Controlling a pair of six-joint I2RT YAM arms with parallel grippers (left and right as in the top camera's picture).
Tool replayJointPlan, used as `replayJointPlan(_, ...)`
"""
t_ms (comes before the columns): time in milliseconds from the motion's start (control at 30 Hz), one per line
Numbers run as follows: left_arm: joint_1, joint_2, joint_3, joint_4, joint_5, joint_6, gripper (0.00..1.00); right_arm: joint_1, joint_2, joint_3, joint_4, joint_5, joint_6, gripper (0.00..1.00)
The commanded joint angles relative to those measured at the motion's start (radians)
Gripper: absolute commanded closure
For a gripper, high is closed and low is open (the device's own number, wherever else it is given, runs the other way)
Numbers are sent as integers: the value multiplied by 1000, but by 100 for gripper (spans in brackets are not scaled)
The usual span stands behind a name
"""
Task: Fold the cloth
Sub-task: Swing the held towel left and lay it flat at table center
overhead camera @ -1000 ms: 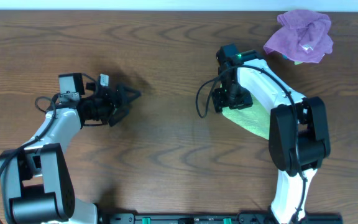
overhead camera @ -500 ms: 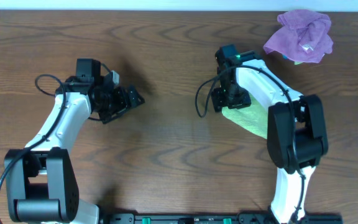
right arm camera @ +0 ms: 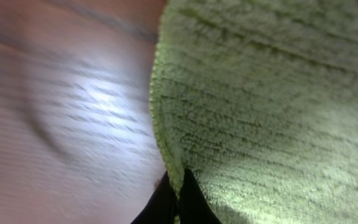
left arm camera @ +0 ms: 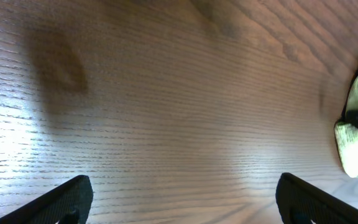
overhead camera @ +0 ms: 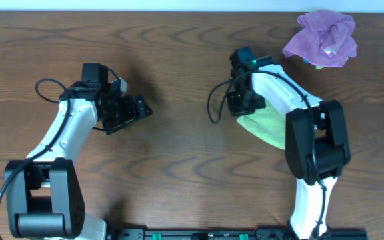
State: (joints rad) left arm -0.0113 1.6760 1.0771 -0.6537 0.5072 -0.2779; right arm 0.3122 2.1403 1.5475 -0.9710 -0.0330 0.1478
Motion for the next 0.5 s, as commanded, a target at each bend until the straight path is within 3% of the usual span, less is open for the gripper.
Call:
replayJointPlan(0, 1, 3, 13, -8, -26, 47, 4, 50, 7, -6, 39, -97, -2, 99)
replayJointPlan(467, 56, 3, 13, -20, -39, 55, 4, 384, 7, -5, 335, -132, 145, 99)
